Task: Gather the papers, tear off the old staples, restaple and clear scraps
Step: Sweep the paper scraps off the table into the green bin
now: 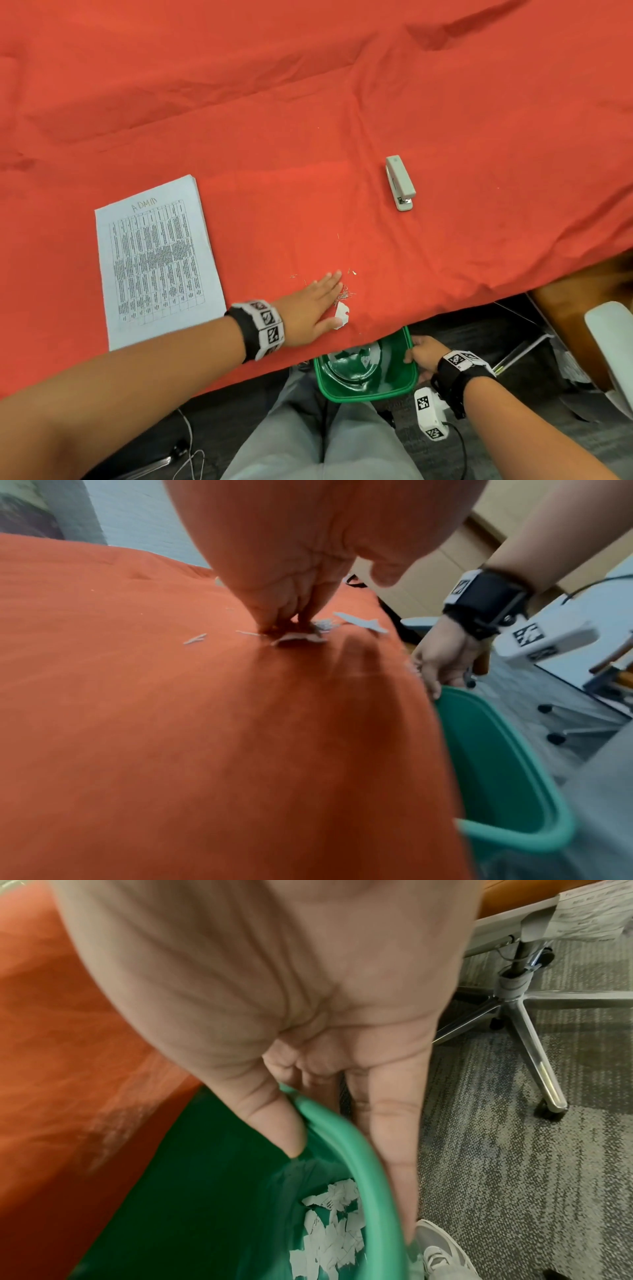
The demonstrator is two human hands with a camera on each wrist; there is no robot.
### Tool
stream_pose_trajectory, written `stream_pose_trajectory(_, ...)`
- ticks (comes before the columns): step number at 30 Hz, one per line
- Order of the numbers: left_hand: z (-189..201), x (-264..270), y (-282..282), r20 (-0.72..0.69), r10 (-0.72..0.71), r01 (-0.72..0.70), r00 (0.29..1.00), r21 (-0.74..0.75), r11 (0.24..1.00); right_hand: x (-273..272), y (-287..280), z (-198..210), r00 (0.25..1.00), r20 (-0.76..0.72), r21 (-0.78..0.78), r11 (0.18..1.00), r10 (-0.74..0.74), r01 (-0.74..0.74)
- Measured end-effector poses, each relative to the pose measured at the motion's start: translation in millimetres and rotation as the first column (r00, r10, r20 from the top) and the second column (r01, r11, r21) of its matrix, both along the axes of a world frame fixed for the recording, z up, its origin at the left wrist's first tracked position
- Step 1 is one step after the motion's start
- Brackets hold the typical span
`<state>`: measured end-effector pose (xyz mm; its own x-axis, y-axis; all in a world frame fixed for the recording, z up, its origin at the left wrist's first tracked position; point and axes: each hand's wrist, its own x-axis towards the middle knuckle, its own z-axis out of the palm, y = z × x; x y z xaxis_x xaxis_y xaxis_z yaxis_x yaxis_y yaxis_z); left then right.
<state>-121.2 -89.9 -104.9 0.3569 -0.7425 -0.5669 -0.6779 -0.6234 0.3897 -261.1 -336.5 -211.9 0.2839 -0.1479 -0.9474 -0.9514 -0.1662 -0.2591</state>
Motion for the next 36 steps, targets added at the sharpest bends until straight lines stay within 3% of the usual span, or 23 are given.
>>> stream_pose_trajectory(5,5.9,-2.9,16.2,-0.013,0.262,-0.263,0.965,-0.062,0.963,7.0,1.2,3.5,1.0,0.008,-0.001,1.0,0.012,-0.012)
stream_pose_trajectory(7,2.7,13.8,5.6,0.024,0.303,-0.301,0.953,-0.066,0.951,9.9,1.5,3.6,1.0,0.006,-0.003,1.0,0.024,-0.024)
stream_pose_trajectory(14,-10.0,53.9,-45.0,0.101,0.206,-0.203,0.973,-0.035,0.979,12.2,2.3,-2.7,1.0,-0.01,0.011,1.0,-0.029,0.029)
stream_pose_trajectory(22,-3.6,-20.5,-9.9,0.007,-0.051,0.052,0.999,-0.103,0.993,8.5,3.6,-0.8,0.997,0.0,0.018,0.997,-0.077,0.077)
stream_pose_trajectory(25,-0.7,-18.6,13.4,0.051,0.19,-0.182,0.98,-0.129,0.975,8.9,4.7,-3.6,0.998,0.007,0.022,0.997,-0.068,0.068)
stream_pose_trajectory(27,-3.3,-8.2,27.1,0.045,0.424,-0.418,0.905,-0.097,0.903,9.0,4.6,-11.4,1.0,-0.002,0.02,1.0,-0.02,0.02)
stream_pose_trajectory(29,-8.2,-3.1,34.1,0.007,0.541,-0.54,0.841,-0.056,0.84,9.5,5.8,-17.5,1.0,-0.01,0.016,1.0,0.013,-0.013)
stream_pose_trajectory(36,-13.3,-40.2,14.1,-0.029,0.346,-0.347,0.938,-0.099,0.932,15.5,19.8,-4.6,0.995,-0.008,0.005,0.995,0.1,-0.1)
